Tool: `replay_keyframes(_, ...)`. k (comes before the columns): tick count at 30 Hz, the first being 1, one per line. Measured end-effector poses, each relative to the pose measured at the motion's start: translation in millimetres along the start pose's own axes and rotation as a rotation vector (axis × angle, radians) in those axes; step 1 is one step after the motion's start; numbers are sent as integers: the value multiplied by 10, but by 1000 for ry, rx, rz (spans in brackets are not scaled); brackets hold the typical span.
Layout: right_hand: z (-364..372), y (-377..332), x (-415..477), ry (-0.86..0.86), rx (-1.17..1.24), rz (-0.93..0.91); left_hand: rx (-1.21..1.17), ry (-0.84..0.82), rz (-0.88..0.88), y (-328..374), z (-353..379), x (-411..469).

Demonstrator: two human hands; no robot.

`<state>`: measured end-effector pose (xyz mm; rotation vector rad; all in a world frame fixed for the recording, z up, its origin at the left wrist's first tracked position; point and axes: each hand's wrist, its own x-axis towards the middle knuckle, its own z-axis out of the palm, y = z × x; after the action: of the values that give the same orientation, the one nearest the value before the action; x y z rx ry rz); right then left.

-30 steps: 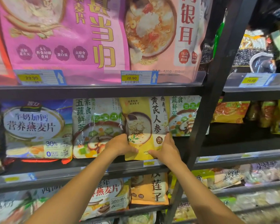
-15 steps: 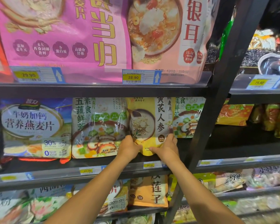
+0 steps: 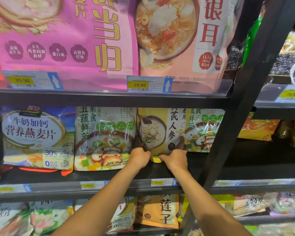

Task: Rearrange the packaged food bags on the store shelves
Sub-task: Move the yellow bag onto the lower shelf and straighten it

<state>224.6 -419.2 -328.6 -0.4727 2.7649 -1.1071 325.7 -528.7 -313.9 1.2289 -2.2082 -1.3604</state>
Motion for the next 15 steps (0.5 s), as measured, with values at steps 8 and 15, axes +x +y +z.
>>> replay_keyframes(8,-85,25,-25,-114,-32,30,-168,46,18,1,88,-209)
replay_keyframes(15,-177,32,-193,-132,47,-19,-406,-2,-7,60,92,-281)
